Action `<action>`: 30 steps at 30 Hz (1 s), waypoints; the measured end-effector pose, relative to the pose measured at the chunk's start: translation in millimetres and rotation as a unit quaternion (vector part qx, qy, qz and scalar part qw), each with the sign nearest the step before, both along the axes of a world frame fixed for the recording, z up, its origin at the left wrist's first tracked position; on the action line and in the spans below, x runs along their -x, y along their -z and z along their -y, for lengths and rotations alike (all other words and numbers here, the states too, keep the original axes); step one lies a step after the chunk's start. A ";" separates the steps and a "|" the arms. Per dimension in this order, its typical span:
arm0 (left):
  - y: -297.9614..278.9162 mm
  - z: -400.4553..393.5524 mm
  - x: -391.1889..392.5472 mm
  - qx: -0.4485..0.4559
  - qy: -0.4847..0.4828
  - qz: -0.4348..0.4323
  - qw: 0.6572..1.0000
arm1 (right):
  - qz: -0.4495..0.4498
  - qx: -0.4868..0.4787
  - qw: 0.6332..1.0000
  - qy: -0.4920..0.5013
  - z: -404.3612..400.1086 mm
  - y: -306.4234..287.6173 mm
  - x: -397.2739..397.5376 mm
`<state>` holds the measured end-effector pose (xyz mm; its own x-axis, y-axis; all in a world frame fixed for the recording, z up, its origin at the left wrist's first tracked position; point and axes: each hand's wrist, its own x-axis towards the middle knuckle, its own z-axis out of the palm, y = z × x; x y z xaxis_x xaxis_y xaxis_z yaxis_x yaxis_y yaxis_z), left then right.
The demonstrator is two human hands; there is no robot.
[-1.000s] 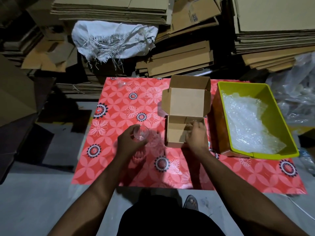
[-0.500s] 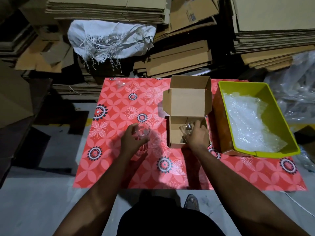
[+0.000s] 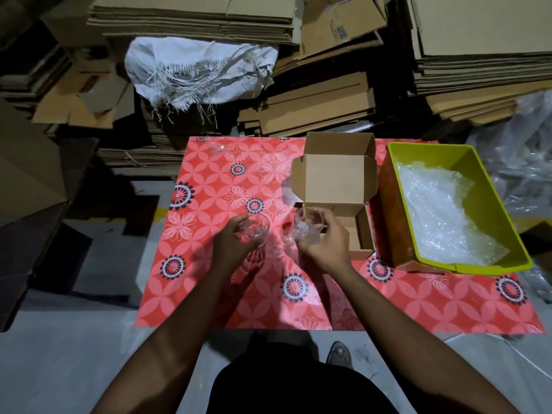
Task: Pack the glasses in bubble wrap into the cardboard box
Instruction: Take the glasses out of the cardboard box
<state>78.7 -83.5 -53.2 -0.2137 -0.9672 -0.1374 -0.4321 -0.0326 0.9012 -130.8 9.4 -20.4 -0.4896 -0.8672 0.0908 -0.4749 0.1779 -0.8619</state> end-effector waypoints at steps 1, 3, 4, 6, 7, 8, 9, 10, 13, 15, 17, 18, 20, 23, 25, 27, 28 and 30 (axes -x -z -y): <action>-0.7 0.3 -1.9 0.006 -0.004 0.004 1.000 | 0.004 -0.012 1.000 -0.021 1.5 -1.3 -8.3; -0.9 1.9 -9.0 0.017 -0.017 0.014 1.000 | -0.010 -0.033 0.998 -0.049 5.7 -0.6 -23.7; -0.8 2.8 -14.1 0.019 -0.024 0.020 0.999 | -0.026 -0.045 0.997 -0.059 8.2 1.3 -30.6; 0.2 4.1 -25.6 0.020 -0.033 0.027 0.999 | -0.057 -0.081 0.993 -0.071 13.7 8.9 -41.9; 0.5 4.8 -31.3 0.022 -0.033 0.030 0.999 | -0.066 -0.099 0.990 -0.075 16.9 12.7 -46.7; 1.2 5.5 -36.7 0.024 -0.033 0.034 0.999 | -0.073 -0.113 0.988 -0.079 20.2 17.1 -51.1; 0.5 5.5 -40.8 0.026 -0.030 0.035 0.999 | -0.082 -0.125 0.985 -0.081 23.4 21.4 -54.9; -1.1 5.3 -43.7 0.027 -0.027 0.036 0.999 | -0.091 -0.132 0.984 -0.080 26.4 24.9 -58.5; -2.1 5.1 -47.8 0.021 -0.014 0.030 0.999 | -0.119 -0.133 0.982 -0.063 35.1 33.0 -65.5; -1.6 5.2 -48.6 0.018 -0.010 0.026 0.999 | -0.132 -0.137 0.980 -0.052 40.9 36.2 -66.6; -2.0 5.0 -49.2 0.015 -0.005 0.024 1.000 | -0.138 -0.156 0.977 -0.052 46.1 37.5 -66.2; -2.9 4.7 -49.9 0.014 0.000 0.026 1.000 | -0.137 -0.163 0.976 -0.056 47.8 37.3 -66.1; -6.5 4.6 -51.6 0.014 0.013 0.029 0.999 | -0.121 -0.164 0.977 -0.068 48.6 34.1 -66.1; -18.1 5.2 -51.1 0.084 0.012 0.049 0.995 | -0.087 -0.140 0.983 -0.079 43.3 21.9 -65.3; -29.7 6.9 -42.4 0.155 0.016 0.058 0.986 | -0.074 -0.097 0.991 -0.062 36.7 10.9 -62.5; -42.1 7.3 -24.4 0.181 0.037 0.047 0.982 | -0.095 -0.040 0.994 -0.043 29.9 -0.1 -54.0; -47.5 6.2 -13.2 0.174 0.057 0.025 0.983 | -0.115 -0.016 0.993 -0.034 26.3 -5.5 -47.2; -51.5 2.1 11.4 0.169 0.108 -0.014 0.980 | -0.144 0.016 0.989 -0.010 18.2 -15.5 -28.9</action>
